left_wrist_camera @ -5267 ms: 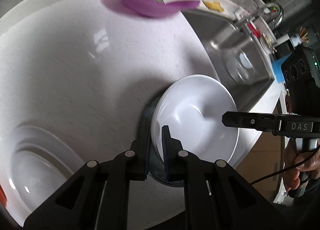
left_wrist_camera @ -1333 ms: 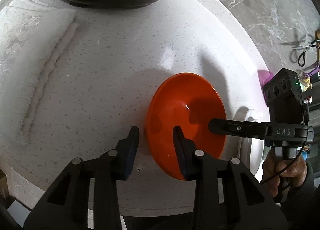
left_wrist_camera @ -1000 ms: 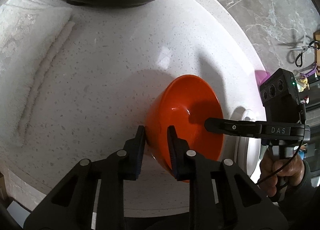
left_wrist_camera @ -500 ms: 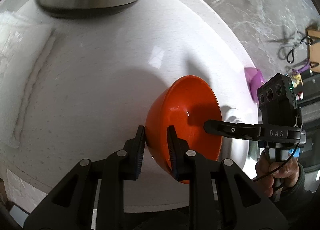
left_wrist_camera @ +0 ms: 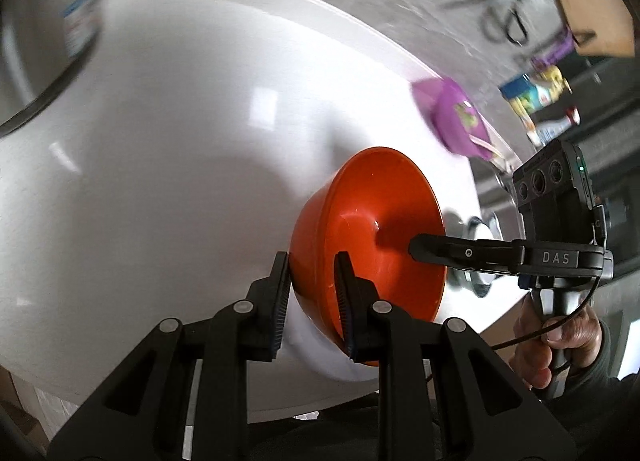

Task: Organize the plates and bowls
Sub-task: 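Carry the orange bowl with both tools over the nested bowls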

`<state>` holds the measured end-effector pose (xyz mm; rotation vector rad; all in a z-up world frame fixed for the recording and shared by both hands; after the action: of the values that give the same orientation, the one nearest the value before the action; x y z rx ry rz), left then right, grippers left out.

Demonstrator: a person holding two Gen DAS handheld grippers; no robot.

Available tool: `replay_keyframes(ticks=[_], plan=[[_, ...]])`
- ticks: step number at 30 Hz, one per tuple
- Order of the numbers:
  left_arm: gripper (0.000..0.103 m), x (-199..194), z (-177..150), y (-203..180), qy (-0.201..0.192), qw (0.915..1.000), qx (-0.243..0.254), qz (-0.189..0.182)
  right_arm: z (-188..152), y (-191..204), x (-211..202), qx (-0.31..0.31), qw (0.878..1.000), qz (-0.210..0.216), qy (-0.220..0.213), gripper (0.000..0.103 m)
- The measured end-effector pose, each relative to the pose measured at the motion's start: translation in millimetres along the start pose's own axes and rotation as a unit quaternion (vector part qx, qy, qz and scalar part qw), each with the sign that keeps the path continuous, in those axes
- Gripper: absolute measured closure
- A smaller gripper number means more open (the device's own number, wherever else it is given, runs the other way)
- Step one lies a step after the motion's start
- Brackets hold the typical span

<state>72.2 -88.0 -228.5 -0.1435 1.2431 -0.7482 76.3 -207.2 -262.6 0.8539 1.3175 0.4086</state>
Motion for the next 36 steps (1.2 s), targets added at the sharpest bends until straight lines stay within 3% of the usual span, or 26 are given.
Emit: replay_keyframes(ticks=[7, 12, 17, 26, 36], plan=[[0.083, 51, 4, -128, 0.0, 0.9992, 0.032, -0.023, -7, -66, -92, 0.01, 0.999, 0.001, -0.033, 0.086], [0.083, 101, -12, -218, 0.01, 0.9984, 0.045, -0.033, -12, -124, -157, 0.021, 0.999, 0.0, -0.049, 0.087], [0.082, 142, -28, -283, 0.019, 0.9983, 0.044, -0.034, -16, -157, -195, 0.015, 0.999, -0.004, -0.05, 0.087], [0.082, 181, -51, -336, 0.045, 0.9973, 0.055, -0.022, -15, -211, -226, 0.023, 0.999, -0.022, -0.042, 0.087], [0.082, 221, -61, -329, 0.08, 0.9948, 0.062, -0.014, -11, -244, -217, 0.046, 0.998, -0.041, -0.034, 0.087]])
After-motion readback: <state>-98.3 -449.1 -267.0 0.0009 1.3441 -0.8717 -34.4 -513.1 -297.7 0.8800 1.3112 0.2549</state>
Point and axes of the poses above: each gripper's, at about its wrist camera, not at the fingertips, and x roughly the way its jaws point, y to its left, z to its top, the point moved 9 cm from there along x, roughly the way its jaws point, and after that the axes turned 6 degrees about x, right-handed, at the moved point
